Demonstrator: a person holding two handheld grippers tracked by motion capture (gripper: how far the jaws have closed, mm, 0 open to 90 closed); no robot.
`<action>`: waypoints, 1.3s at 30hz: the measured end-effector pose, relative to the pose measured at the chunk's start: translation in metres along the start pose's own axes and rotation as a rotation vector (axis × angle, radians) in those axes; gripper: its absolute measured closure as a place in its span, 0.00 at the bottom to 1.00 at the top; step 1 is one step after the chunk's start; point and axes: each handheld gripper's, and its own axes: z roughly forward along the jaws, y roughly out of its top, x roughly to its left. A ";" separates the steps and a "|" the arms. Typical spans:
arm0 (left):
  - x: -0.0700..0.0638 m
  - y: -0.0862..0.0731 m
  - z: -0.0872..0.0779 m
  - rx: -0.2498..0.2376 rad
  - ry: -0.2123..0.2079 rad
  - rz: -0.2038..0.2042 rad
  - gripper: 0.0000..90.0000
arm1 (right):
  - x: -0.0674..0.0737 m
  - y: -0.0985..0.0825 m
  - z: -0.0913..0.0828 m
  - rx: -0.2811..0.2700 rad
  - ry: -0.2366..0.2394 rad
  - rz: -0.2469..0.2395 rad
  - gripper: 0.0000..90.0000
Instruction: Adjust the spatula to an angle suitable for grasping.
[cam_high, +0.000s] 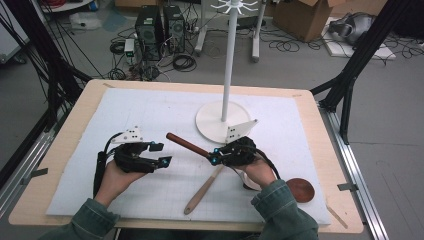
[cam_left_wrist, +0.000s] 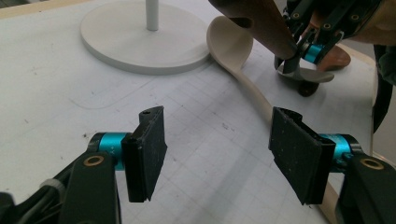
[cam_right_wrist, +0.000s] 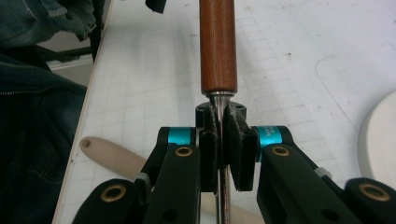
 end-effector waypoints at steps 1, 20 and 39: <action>0.000 0.001 0.001 -0.001 -0.005 -0.006 0.41 | 0.000 0.000 0.000 -0.001 0.002 0.003 0.94; 0.005 0.036 0.011 -0.045 -0.026 -0.058 0.46 | 0.001 0.016 0.007 -0.077 -0.042 0.058 0.94; 0.004 0.053 0.013 -0.093 -0.037 -0.117 0.54 | 0.011 0.034 0.025 -0.092 -0.103 0.065 0.93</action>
